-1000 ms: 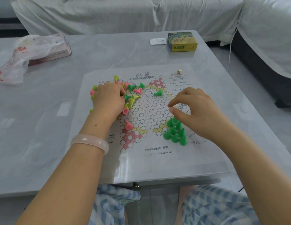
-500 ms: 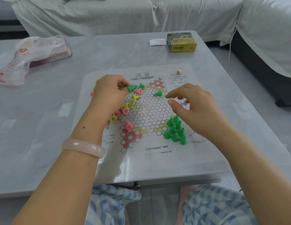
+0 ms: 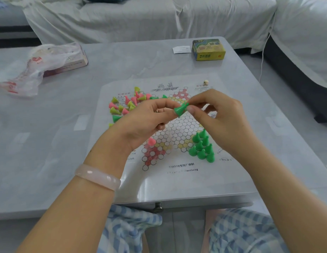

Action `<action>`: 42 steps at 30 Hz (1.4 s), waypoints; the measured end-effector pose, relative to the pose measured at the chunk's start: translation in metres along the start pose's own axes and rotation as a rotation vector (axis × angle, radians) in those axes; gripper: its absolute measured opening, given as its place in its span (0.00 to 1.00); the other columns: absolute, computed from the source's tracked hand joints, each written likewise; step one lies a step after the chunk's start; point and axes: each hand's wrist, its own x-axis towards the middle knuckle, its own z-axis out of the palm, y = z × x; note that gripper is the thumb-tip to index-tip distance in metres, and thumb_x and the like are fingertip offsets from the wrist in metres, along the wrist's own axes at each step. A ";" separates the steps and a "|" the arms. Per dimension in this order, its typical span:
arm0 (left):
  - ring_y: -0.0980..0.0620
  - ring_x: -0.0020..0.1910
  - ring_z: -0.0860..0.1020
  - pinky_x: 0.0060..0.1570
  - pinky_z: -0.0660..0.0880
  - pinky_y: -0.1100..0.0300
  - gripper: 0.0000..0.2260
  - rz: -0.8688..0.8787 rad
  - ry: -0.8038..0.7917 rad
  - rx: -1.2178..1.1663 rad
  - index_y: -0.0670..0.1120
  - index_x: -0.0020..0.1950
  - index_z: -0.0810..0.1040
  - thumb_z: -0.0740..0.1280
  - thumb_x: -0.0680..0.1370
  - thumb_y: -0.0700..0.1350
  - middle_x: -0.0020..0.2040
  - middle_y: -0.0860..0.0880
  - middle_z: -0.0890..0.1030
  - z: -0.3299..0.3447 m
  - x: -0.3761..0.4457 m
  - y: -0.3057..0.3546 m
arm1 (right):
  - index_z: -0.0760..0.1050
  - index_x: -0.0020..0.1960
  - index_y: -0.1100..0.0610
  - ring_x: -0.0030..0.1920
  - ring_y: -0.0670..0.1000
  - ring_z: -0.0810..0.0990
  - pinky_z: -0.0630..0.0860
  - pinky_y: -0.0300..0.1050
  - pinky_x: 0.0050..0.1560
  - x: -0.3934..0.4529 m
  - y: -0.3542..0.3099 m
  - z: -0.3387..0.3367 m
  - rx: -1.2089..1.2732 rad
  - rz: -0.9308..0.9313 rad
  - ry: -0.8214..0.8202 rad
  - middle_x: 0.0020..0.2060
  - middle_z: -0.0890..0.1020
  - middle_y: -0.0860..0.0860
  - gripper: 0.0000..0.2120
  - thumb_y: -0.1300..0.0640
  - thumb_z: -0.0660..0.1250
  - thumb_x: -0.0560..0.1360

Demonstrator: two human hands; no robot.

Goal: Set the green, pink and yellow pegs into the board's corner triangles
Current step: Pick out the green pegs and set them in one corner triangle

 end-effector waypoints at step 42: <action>0.56 0.32 0.66 0.33 0.63 0.63 0.10 -0.038 0.248 0.112 0.47 0.43 0.78 0.59 0.77 0.37 0.37 0.49 0.75 -0.012 0.008 -0.004 | 0.77 0.51 0.49 0.67 0.49 0.59 0.61 0.45 0.64 -0.008 0.002 -0.005 -0.624 -0.042 -0.519 0.63 0.68 0.47 0.08 0.53 0.61 0.75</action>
